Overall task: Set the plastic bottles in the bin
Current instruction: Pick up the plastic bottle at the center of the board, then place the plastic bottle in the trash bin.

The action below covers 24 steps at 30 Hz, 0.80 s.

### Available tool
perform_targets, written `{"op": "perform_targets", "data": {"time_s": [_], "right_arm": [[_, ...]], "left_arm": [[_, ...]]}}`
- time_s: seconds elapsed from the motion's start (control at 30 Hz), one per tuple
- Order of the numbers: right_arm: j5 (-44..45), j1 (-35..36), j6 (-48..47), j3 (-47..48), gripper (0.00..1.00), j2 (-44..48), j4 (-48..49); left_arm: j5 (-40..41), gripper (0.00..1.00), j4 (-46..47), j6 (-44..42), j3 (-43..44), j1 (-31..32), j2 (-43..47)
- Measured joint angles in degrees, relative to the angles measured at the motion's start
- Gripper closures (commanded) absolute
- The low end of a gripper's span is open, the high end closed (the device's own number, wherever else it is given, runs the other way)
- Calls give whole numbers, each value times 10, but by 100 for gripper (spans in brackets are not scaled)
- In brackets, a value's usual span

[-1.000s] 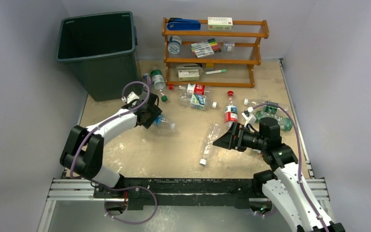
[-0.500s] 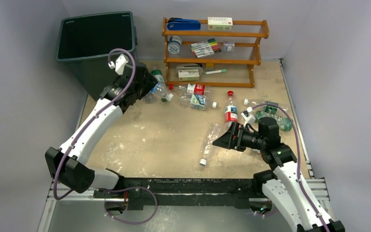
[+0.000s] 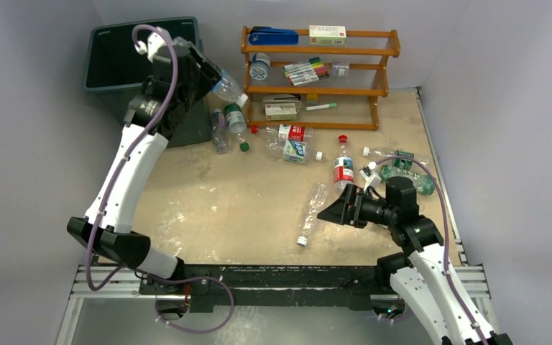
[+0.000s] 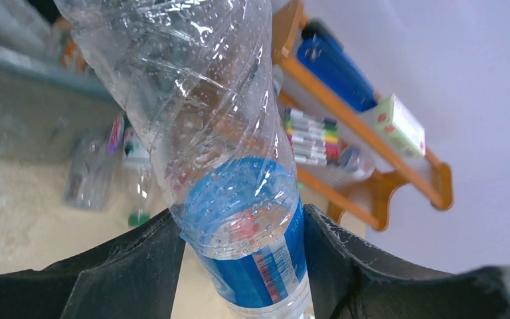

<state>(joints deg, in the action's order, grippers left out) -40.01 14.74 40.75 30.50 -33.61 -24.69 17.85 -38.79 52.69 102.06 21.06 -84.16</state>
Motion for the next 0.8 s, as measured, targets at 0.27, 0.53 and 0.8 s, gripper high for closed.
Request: {"op": "perform_targets", "data": {"time_s": [0.27, 0.53, 0.8], "right_arm": [[0, 0, -5, 4, 0, 14, -42], [7, 0, -12, 20, 0, 9, -61], [31, 0, -17, 27, 0, 10, -85]], "left_arm": [[-43, 39, 1, -38, 155, -114, -78], [-118, 37, 67, -26, 187, -250, -114], [-146, 29, 122, -26, 174, -310, -159]]}}
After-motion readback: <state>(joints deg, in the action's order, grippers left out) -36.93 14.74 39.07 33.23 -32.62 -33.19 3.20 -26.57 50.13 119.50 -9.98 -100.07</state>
